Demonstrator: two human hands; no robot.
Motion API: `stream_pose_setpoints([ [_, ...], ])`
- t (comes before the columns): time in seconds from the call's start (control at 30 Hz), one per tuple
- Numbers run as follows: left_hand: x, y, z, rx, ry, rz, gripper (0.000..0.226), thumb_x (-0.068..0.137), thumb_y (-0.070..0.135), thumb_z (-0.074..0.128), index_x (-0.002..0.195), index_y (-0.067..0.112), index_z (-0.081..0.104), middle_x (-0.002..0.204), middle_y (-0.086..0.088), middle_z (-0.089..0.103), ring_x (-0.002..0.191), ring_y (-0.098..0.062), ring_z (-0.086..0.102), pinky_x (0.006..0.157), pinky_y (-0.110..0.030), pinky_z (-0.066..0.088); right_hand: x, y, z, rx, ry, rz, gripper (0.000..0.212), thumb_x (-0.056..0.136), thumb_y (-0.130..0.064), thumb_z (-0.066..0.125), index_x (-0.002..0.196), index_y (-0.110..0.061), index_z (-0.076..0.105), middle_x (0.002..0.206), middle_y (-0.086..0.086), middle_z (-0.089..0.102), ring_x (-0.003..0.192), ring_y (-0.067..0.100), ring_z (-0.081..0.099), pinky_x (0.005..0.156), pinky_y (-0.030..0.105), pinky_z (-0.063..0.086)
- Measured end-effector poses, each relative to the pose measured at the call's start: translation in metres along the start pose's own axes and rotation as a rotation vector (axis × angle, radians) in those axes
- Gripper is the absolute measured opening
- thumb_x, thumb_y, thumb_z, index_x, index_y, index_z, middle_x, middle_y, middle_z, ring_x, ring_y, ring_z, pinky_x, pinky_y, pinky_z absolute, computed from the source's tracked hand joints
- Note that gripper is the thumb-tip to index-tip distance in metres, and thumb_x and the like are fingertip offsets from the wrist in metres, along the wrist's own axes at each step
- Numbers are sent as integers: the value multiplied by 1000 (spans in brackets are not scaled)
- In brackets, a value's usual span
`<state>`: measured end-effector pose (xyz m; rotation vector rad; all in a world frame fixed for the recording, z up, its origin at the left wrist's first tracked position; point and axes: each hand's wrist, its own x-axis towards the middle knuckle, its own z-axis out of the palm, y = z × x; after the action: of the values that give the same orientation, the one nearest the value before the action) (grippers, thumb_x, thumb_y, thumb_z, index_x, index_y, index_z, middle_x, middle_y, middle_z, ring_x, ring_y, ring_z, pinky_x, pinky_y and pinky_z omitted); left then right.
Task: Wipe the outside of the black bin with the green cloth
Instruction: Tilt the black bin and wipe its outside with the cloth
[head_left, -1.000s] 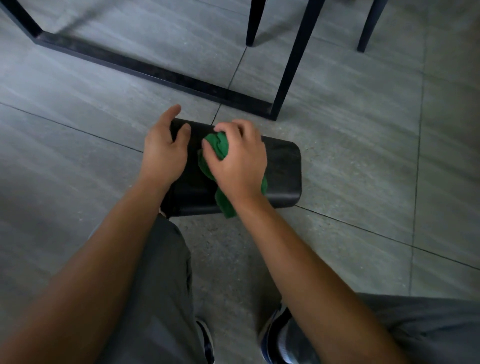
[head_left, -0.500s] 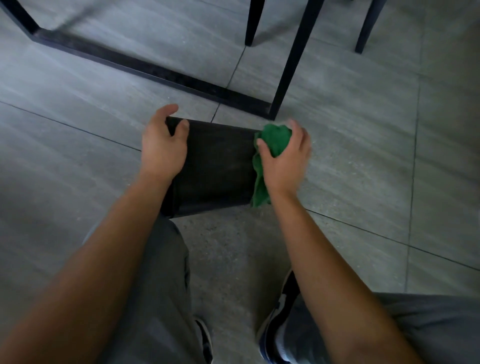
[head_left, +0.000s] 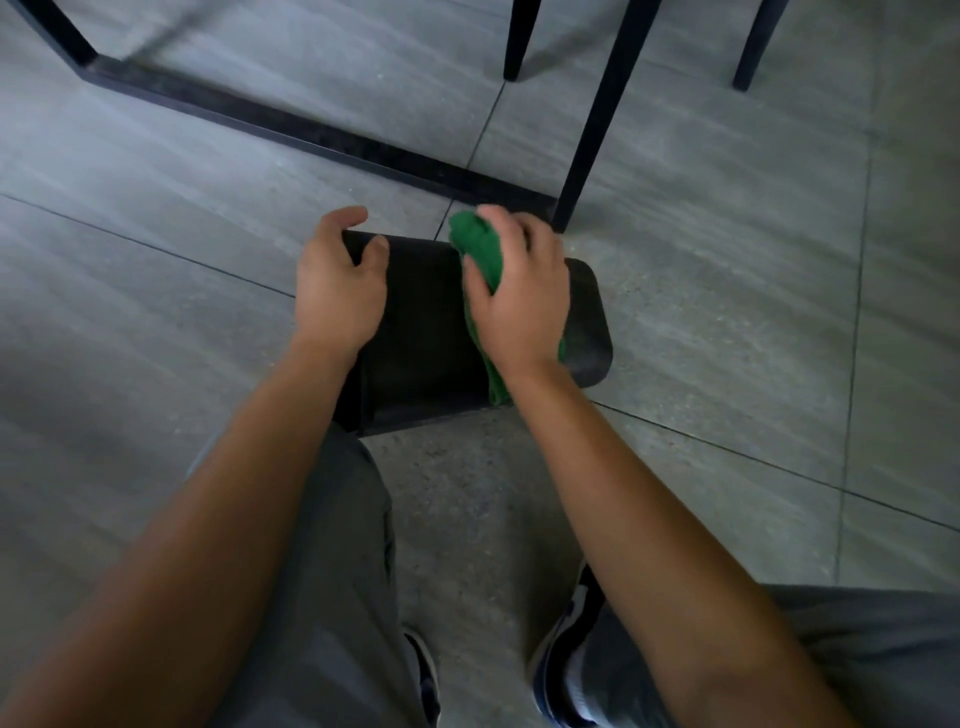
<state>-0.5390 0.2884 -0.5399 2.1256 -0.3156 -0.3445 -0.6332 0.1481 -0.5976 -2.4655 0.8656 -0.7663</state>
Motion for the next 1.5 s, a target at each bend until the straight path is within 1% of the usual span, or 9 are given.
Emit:
stream_pose_setpoints([
  [0.13,-4,1,4,9,22,35,41,105,24,52,146,18,48,93,12,59,79,-2,59,76,-15,52,5,13,-5,-54,61,299,53,91,-28,69,142,-26,54,138,10,56,122,29,56,101,47,49],
  [0.27,-3,6,12,11,48,69,39,103,22,54,142,15,52,85,13,56,70,-3,57,74,-27,55,1,-25,-3,23,24,-76,52,89,-22,68,140,-24,58,139,8,56,123,28,55,98,38,43],
  [0.43,-9,6,9,30,-24,76,41,105,26,55,145,21,47,94,23,51,83,9,54,68,2,44,34,40,0,-127,31,217,51,92,-26,68,141,-28,55,141,10,54,125,29,56,101,46,49],
  [0.67,-10,4,-2,-8,-26,63,46,104,27,56,149,22,45,111,17,52,90,7,53,79,-5,41,30,76,-11,-121,-1,372,50,93,-28,67,141,-29,52,141,12,52,121,32,55,93,45,52],
  [0.8,-6,1,-9,-44,-82,52,50,104,30,56,151,26,41,127,14,47,119,-10,54,107,-36,49,34,84,-32,143,58,625,45,94,-28,70,136,-26,54,130,2,58,105,16,59,82,27,51],
  [0.9,-1,1,-7,-58,-106,55,48,104,29,55,151,26,41,128,8,51,120,-16,57,107,-44,51,52,46,-44,468,185,585,42,91,-23,75,129,-18,59,109,-10,63,93,2,64,74,7,47],
  [1.0,-1,7,4,-53,-94,74,46,104,27,55,148,23,45,128,3,57,115,-19,62,100,-45,55,50,-10,-38,644,201,490,45,90,-23,77,129,-14,56,114,-6,64,95,-2,64,80,10,52],
  [1.2,0,1,6,-62,-26,41,42,100,23,54,141,17,54,113,-1,67,104,-19,68,93,-42,57,-6,-36,3,156,82,-6,68,90,-43,72,146,-12,52,138,14,56,122,29,56,100,41,47],
  [1.5,-5,2,3,-30,-67,39,41,106,24,51,147,24,47,122,8,52,112,-11,55,101,-32,50,25,46,1,-184,96,291,62,94,-36,67,149,-17,46,139,15,54,123,33,56,100,45,48],
])
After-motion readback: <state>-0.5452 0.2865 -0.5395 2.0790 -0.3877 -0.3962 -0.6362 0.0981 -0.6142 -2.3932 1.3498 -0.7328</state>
